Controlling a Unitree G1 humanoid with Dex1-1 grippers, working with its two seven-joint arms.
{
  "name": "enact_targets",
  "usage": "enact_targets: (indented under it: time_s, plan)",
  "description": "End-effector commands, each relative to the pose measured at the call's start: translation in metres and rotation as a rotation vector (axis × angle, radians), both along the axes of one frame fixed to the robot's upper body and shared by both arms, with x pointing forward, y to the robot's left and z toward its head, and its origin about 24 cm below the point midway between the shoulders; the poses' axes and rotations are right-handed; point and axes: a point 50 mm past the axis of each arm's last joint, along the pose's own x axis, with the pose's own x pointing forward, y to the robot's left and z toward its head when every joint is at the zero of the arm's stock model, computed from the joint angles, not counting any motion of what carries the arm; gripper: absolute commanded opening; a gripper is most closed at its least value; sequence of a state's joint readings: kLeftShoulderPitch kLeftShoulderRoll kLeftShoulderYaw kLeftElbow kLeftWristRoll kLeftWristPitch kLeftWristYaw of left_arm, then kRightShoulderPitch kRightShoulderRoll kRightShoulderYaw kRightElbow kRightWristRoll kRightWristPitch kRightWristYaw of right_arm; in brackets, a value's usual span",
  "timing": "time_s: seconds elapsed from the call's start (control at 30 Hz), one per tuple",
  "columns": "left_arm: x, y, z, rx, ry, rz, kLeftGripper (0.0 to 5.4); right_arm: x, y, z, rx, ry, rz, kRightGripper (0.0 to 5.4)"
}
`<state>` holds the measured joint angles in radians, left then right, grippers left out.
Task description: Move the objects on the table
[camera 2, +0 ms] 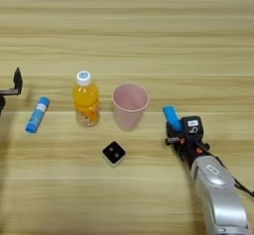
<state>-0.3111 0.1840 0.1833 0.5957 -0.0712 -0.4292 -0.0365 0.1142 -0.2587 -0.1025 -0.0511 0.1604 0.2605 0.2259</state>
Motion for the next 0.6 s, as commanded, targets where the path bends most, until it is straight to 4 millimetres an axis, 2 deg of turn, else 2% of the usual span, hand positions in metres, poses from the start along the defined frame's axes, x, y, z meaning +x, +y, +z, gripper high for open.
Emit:
enact_targets:
  time_s: [0.03, 0.4, 0.6]
  plan:
    - [0.001, 0.0, 0.0, 0.008, 0.011, 0.0, 5.4, -0.012, -0.015, -0.013, -0.006, 0.089, -0.078, 1.41]
    - [0.001, 0.0, 0.0, 0.008, 0.012, 0.001, 5.4, -0.016, -0.035, -0.016, -0.016, 0.097, -0.189, 1.41]
    - [0.001, 0.0, 0.0, 0.009, 0.012, 0.001, 5.4, -0.017, -0.035, -0.017, -0.011, 0.099, -0.19, 1.41]
